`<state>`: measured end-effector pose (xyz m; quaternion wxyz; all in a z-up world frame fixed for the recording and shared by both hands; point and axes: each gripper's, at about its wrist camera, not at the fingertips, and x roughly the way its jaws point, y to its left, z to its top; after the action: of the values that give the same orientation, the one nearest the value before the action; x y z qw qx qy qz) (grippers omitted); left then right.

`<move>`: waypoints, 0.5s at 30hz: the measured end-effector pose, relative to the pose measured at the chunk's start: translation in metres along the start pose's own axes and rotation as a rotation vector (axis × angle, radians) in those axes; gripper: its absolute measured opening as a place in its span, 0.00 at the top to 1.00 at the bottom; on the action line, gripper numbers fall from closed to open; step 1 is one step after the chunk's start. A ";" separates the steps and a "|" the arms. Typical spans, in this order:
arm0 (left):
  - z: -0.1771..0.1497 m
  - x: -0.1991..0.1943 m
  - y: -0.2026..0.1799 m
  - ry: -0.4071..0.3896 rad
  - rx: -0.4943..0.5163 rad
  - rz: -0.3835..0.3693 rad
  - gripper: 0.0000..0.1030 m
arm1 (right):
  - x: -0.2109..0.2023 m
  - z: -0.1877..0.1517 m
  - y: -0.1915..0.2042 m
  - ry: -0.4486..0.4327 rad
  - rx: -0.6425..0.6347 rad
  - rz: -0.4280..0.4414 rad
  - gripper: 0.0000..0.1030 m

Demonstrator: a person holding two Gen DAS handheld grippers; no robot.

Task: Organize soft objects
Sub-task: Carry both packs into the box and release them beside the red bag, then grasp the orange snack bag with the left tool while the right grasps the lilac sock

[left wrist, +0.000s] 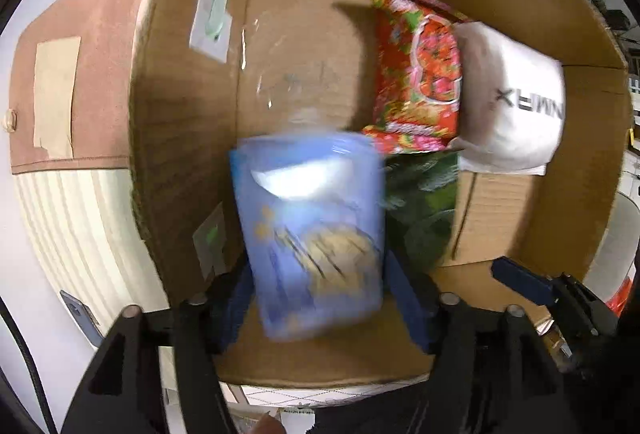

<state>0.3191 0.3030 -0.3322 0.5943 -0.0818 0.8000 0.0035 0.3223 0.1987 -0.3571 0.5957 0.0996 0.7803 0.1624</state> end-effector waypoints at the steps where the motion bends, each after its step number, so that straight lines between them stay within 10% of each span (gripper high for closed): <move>1: -0.001 -0.004 -0.002 -0.013 0.006 0.007 0.36 | -0.003 -0.001 0.002 -0.007 -0.014 -0.010 0.15; 15: -0.030 -0.065 -0.002 -0.205 0.004 0.035 0.04 | -0.075 -0.031 -0.007 -0.169 -0.088 -0.209 0.00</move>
<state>0.3091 0.3057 -0.2618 0.6730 -0.0658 0.7364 0.0207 0.3129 0.1617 -0.2854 0.6769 0.0051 0.7255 0.1244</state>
